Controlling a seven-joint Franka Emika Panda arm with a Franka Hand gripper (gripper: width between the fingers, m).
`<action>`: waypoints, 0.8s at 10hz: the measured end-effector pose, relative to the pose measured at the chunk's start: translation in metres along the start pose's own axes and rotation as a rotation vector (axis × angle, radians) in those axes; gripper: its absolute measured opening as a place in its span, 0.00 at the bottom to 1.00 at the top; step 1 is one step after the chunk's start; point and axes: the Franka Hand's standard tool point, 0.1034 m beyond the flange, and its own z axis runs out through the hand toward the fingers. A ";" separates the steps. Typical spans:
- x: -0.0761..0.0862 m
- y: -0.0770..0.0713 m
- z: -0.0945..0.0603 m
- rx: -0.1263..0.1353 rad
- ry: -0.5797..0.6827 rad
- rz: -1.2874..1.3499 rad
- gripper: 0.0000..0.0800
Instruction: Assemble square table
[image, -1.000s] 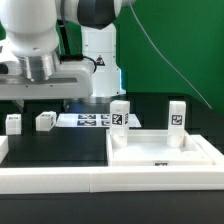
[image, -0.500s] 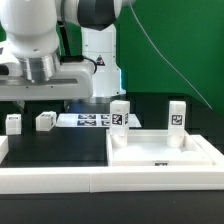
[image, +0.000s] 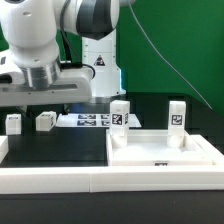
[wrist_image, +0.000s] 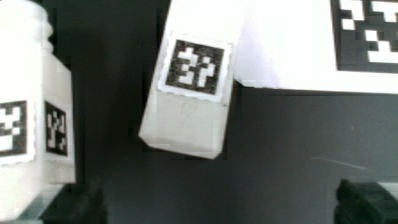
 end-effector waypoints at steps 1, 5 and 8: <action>-0.003 -0.001 0.002 0.005 -0.033 -0.001 0.81; -0.001 0.004 0.012 0.018 -0.247 0.004 0.81; 0.002 0.002 0.016 0.015 -0.287 0.003 0.81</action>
Offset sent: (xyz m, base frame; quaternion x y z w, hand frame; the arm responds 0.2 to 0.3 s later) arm -0.0041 -0.0106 -0.0010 0.0097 -0.1961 -0.0027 0.9805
